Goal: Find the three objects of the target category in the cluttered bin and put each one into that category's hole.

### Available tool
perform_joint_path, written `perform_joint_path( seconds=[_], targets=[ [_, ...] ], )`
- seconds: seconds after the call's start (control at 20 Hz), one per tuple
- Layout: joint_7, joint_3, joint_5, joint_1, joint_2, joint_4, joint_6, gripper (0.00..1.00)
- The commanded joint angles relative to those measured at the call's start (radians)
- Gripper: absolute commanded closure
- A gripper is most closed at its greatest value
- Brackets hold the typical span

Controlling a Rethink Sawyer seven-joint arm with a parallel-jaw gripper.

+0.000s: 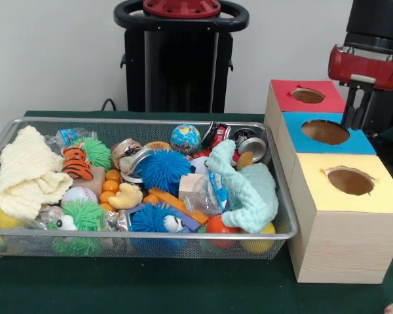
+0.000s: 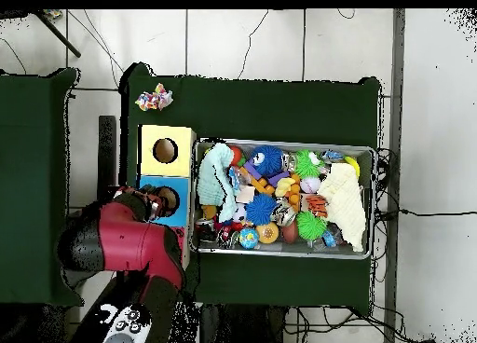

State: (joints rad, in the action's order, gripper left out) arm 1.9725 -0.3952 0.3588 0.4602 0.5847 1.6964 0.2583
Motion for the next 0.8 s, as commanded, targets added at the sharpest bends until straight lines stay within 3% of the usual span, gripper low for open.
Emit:
perform_joint_path(
  seconds=[0.05, 0.55, 0.6, 0.8],
  targets=[
    [0.130, 0.040, -0.037, -0.014, -0.008, 0.015, 0.075, 1.00],
    [0.142, 0.049, -0.033, -0.018, -0.009, 0.047, 0.045, 1.00],
    [0.158, 0.077, -0.010, -0.033, 0.004, 0.074, 0.052, 0.00],
    [0.157, 0.074, -0.011, -0.032, 0.001, 0.066, 0.057, 0.00]
  ],
)
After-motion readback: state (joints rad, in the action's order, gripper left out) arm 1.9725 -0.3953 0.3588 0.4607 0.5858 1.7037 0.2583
